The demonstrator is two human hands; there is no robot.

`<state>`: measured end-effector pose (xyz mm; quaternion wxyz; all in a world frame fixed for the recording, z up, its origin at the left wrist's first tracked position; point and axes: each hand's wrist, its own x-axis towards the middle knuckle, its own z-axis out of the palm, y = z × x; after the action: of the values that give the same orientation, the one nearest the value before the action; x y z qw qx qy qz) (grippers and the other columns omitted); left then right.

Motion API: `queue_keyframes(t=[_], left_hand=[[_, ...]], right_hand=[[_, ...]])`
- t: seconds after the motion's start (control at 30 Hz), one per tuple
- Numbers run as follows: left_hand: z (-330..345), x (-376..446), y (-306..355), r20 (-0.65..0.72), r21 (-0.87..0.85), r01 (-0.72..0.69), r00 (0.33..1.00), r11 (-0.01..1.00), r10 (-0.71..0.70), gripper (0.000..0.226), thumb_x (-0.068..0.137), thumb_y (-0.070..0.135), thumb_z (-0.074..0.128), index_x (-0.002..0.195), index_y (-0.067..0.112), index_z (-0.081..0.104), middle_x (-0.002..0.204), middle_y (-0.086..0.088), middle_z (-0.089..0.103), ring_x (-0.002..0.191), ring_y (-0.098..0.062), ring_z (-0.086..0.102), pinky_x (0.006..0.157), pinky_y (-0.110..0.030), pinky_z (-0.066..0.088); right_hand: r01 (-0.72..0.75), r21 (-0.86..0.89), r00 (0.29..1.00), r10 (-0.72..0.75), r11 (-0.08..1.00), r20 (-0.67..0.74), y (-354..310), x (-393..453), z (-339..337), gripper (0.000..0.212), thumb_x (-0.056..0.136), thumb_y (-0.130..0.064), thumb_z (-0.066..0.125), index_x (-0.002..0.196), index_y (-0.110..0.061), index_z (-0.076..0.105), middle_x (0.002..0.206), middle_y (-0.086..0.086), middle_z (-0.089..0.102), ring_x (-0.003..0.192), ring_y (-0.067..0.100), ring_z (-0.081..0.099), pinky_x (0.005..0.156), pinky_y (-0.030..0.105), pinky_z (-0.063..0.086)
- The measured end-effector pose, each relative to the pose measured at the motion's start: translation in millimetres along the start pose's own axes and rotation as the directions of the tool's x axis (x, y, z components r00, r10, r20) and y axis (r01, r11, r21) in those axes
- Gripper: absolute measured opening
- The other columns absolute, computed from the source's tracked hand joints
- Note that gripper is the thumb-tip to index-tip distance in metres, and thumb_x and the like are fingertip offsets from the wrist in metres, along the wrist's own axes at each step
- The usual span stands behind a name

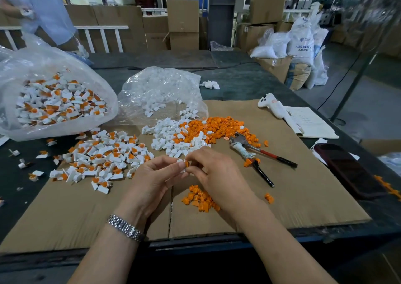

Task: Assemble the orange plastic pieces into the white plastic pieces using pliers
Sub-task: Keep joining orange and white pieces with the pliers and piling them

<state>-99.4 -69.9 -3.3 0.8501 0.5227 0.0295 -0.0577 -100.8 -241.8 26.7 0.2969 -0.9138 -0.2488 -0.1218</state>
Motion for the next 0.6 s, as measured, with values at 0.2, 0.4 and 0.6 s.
queue_keyframes(t=[0.2, 0.4, 0.6], left_hand=[[-1.7, 3.0, -1.1, -0.028, -0.058, 0.025, 0.999, 0.998, -0.026, 0.007, 0.072, 0.001, 0.08, 0.075, 0.004, 0.075, 0.1, -0.024, 0.076, 0.102, -0.041, 0.075, 0.076, -0.027, 0.063], [-2.5, 5.1, -0.3, -0.028, -0.081, 0.044, 0.999, 0.996, -0.046, 0.01, 0.072, 0.002, 0.082, 0.081, 0.002, 0.077, 0.108, -0.028, 0.074, 0.106, -0.04, 0.074, 0.077, -0.027, 0.063], [0.3, 3.1, 2.4, -0.081, -0.096, 0.036, 0.996, 0.995, -0.044, 0.01, 0.073, 0.004, 0.082, 0.083, 0.004, 0.079, 0.105, -0.024, 0.075, 0.101, -0.036, 0.076, 0.071, -0.024, 0.062]], right_hand=[[-0.322, -0.132, 0.942, 0.303, 0.937, -0.147, 37.0, 5.0, -19.3, 0.038, 0.097, -0.036, 0.061, 0.131, -0.019, 0.056, 0.126, 0.003, 0.055, 0.112, 0.017, 0.054, 0.096, 0.034, 0.046], [-0.596, -0.506, 0.741, 0.67, 0.624, -0.046, 77.6, 12.0, -38.1, 0.05, 0.098, -0.044, 0.055, 0.129, -0.006, 0.049, 0.131, 0.017, 0.051, 0.125, 0.036, 0.046, 0.103, 0.052, 0.035], [-0.553, -0.489, 0.793, 0.607, 0.675, -0.058, 73.6, 12.3, -42.1, 0.036, 0.099, -0.036, 0.049, 0.113, -0.004, 0.057, 0.115, 0.016, 0.056, 0.108, 0.034, 0.053, 0.091, 0.044, 0.043]])
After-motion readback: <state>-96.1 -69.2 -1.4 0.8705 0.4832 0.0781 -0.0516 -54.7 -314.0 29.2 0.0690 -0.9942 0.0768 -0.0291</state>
